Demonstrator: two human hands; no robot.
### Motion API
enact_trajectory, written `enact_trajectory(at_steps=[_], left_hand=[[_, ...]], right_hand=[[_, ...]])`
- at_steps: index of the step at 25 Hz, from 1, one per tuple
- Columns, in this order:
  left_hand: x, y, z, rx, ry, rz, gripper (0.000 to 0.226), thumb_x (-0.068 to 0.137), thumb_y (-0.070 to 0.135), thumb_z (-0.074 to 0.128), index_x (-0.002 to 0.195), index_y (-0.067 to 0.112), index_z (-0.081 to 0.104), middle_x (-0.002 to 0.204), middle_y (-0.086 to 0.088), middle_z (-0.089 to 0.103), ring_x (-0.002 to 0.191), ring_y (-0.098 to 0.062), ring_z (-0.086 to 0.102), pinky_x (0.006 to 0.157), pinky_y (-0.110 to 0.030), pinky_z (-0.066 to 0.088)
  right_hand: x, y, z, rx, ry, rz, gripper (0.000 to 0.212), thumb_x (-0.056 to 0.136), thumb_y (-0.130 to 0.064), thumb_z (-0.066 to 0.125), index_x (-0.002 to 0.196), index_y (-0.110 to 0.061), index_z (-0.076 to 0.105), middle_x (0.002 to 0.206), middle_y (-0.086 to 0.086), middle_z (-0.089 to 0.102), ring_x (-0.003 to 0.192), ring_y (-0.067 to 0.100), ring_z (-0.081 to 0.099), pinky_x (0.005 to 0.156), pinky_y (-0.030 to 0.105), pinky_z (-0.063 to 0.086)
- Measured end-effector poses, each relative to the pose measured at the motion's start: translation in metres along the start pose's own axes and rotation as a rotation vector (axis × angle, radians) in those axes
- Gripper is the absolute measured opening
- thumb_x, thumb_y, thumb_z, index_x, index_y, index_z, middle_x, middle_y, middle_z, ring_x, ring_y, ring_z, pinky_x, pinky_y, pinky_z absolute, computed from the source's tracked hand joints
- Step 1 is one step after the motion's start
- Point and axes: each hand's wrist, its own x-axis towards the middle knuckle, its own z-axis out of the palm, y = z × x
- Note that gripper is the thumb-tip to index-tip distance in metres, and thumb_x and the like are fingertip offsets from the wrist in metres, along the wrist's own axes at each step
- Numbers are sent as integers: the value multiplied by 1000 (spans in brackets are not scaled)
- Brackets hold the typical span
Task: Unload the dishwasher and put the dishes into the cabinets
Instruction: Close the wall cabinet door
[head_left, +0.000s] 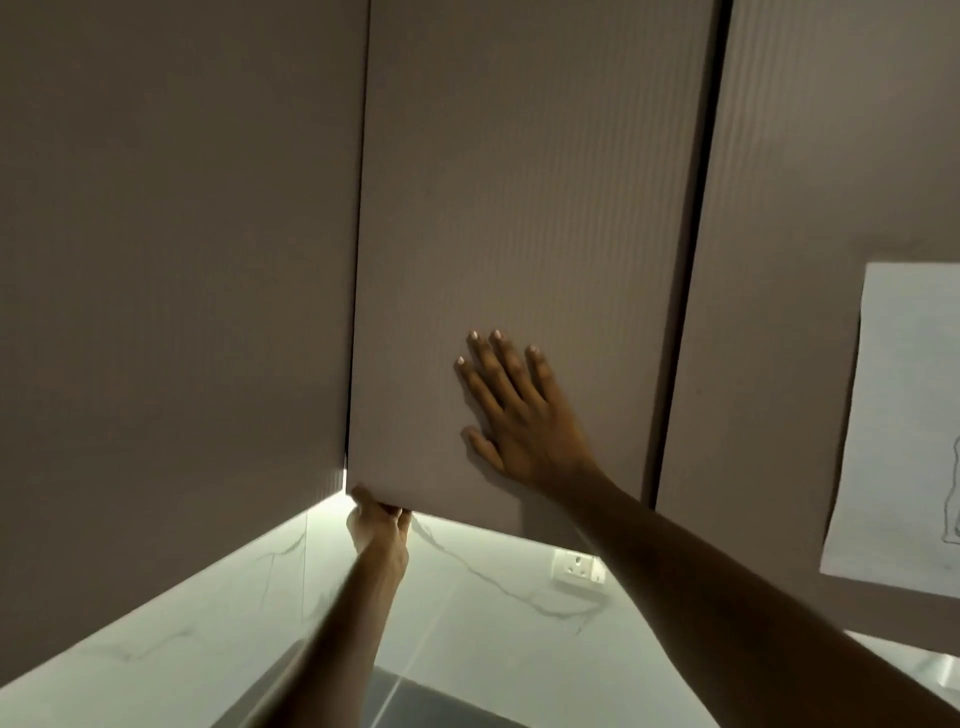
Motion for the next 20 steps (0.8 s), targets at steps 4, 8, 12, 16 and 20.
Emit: enact_trajectory(at_steps=[4, 8, 12, 16, 20], left_hand=[[-14, 6, -15, -3, -34, 8, 52, 111, 45, 38, 142, 7, 56, 126, -9, 68, 115, -25, 65, 101, -39, 52], [-75, 24, -45, -29, 0, 131, 61, 108, 56, 37, 146, 11, 54, 128, -7, 68, 127, -29, 62, 105, -41, 51], [-200, 37, -81, -173, 14, 368, 73, 89, 81, 45, 133, 25, 61, 125, 4, 72, 119, -23, 66, 102, -49, 54], [-331, 6, -117, 89, -67, 725, 70, 62, 91, 69, 103, 34, 77, 88, 11, 76, 81, -1, 72, 64, -28, 64], [-422, -46, -128, 745, -292, 1141, 36, 101, 62, 47, 109, 32, 64, 88, 18, 58, 85, 2, 63, 62, -14, 54]], right_hand=[[-4, -4, -9, 12, -9, -1, 79, 107, -59, 25, 168, -15, 1, 175, 16, -9, 162, 36, -9, 127, 59, 9], [-15, -24, -43, 98, -1, 28, 84, 104, -66, 29, 168, -16, 7, 175, 15, -7, 162, 37, -9, 125, 63, 11], [-35, -66, -122, 476, 151, 283, 95, 93, -80, 41, 163, -17, 31, 175, 13, 7, 162, 37, 5, 122, 69, 17], [-65, -78, -246, 1090, 333, 537, 102, 78, -96, 38, 163, -42, 17, 171, 3, 4, 157, 32, 16, 121, 61, 28], [-102, -28, -347, 1353, 246, 734, 99, 83, -88, 48, 163, -39, 16, 170, -5, 23, 154, 28, 33, 122, 53, 35]])
